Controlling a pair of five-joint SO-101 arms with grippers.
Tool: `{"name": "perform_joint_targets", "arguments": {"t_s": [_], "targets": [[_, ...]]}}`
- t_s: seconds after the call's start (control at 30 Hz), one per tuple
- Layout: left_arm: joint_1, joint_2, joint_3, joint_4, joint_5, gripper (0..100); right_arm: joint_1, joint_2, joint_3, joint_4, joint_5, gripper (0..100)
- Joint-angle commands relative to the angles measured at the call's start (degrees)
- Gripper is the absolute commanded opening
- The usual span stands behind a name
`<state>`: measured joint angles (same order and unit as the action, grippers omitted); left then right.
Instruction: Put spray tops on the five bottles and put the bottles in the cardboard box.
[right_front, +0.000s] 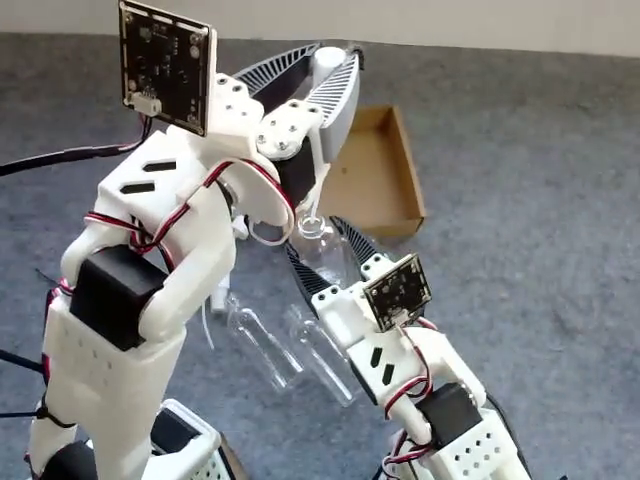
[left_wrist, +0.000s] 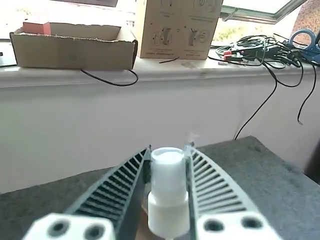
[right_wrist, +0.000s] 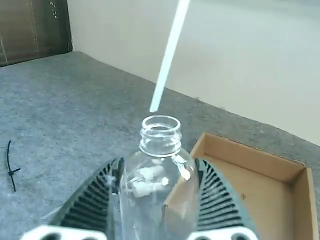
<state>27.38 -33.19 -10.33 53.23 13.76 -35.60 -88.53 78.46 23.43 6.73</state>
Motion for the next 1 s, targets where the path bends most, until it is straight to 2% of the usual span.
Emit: {"name": "perform_joint_targets", "arguments": {"t_s": [0.0,0.43,0.6,0.7,0.97], "targets": [[0.66,1.45,-1.80,-0.18,-2.29,1,-0.22,-0.75,-0.31,-1.54,-0.62,0.4],[0.75,4.26,-0.22,0.53,-2.11,1,-0.13,-0.75,-0.31,-1.54,-0.62,0.4],[0.92,1.63,6.20,5.45,-2.02,1,-0.13,-0.75,-0.31,-1.54,-0.79,0.4],[1.01,-1.80,12.35,7.38,-2.29,1,-0.04,-0.75,-0.66,-1.54,-4.66,0.4],[0.75,-14.99,28.70,7.21,-2.46,1,-0.04,-0.75,-0.48,-1.54,-5.80,0.4]]}}
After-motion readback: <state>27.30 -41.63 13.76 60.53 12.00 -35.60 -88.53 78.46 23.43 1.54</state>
